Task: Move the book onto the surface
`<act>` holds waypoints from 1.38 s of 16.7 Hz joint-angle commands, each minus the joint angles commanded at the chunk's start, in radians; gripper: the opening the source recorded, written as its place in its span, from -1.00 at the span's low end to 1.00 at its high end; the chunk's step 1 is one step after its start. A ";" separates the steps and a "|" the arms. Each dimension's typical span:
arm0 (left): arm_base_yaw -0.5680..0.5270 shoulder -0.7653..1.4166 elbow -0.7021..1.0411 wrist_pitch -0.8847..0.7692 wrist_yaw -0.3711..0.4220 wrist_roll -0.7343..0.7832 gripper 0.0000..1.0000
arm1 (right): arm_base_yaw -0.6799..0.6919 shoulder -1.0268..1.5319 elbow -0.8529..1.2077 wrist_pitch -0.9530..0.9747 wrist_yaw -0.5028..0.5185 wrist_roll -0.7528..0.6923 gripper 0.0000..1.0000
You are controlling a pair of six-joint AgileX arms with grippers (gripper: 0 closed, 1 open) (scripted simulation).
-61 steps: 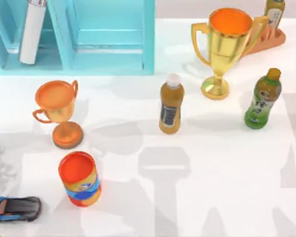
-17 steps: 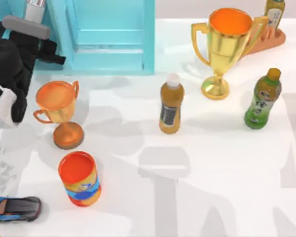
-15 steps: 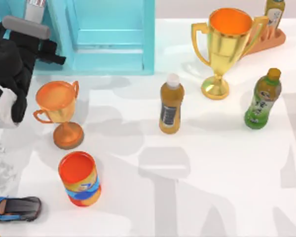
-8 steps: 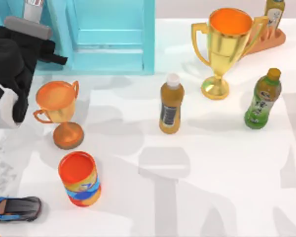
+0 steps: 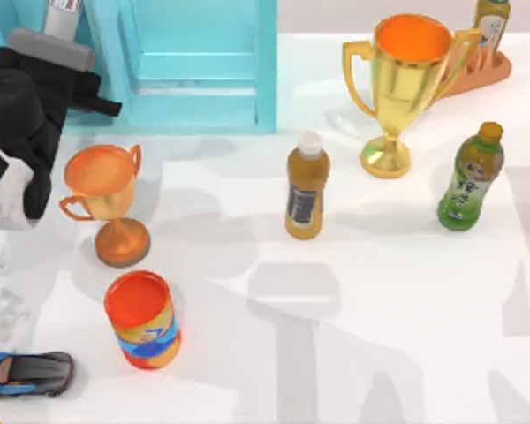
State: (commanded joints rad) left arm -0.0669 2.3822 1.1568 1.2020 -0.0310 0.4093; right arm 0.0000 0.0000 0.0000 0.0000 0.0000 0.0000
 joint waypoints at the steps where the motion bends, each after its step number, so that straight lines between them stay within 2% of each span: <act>1: 0.000 0.000 0.000 0.000 0.000 0.000 -1.00 | 0.000 0.000 0.000 0.000 0.000 0.000 1.00; 7: 0.014 -0.012 -0.014 -0.010 -0.003 0.004 -1.00 | 0.000 0.000 0.000 0.000 0.000 0.000 1.00; 12: 0.034 -0.179 -0.152 -0.185 -0.034 0.015 -1.00 | 0.000 0.000 0.000 0.000 0.000 0.000 1.00; 23: 0.004 -1.088 -0.436 -0.593 -0.051 0.008 -1.00 | 0.000 0.000 0.000 0.000 0.000 0.000 1.00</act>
State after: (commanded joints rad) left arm -0.0625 1.2940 0.7212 0.6089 -0.0815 0.4172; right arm 0.0000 0.0000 0.0000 0.0000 0.0000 0.0000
